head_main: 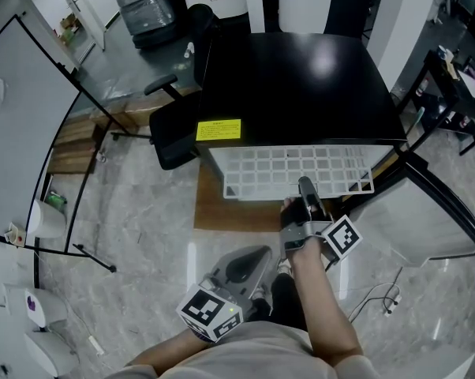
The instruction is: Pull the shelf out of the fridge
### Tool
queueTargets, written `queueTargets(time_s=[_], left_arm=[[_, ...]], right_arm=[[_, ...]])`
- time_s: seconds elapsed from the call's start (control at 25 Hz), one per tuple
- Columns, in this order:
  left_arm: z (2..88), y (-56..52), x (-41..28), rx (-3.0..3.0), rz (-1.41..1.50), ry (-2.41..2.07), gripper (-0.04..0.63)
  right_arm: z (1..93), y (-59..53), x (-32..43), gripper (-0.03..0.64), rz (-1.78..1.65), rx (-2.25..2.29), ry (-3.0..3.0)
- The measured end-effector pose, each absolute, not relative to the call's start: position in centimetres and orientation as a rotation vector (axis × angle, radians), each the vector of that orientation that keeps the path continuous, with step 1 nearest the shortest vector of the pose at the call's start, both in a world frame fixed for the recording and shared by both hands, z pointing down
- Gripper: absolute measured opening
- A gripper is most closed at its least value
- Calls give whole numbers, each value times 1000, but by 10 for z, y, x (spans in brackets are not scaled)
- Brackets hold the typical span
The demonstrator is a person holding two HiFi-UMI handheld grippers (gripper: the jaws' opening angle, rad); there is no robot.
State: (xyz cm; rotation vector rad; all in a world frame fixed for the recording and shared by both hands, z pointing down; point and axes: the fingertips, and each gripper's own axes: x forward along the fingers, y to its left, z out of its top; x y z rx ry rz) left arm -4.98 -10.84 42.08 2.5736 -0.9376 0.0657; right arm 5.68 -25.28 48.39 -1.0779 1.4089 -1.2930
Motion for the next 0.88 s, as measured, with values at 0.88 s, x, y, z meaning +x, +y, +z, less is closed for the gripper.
queueTargets(time_s=[0.88], left_arm=[[416,-63,-57,2610,45,-901,5]], right_arm=[[483,-203,54,41,-1287,-1083,1412]])
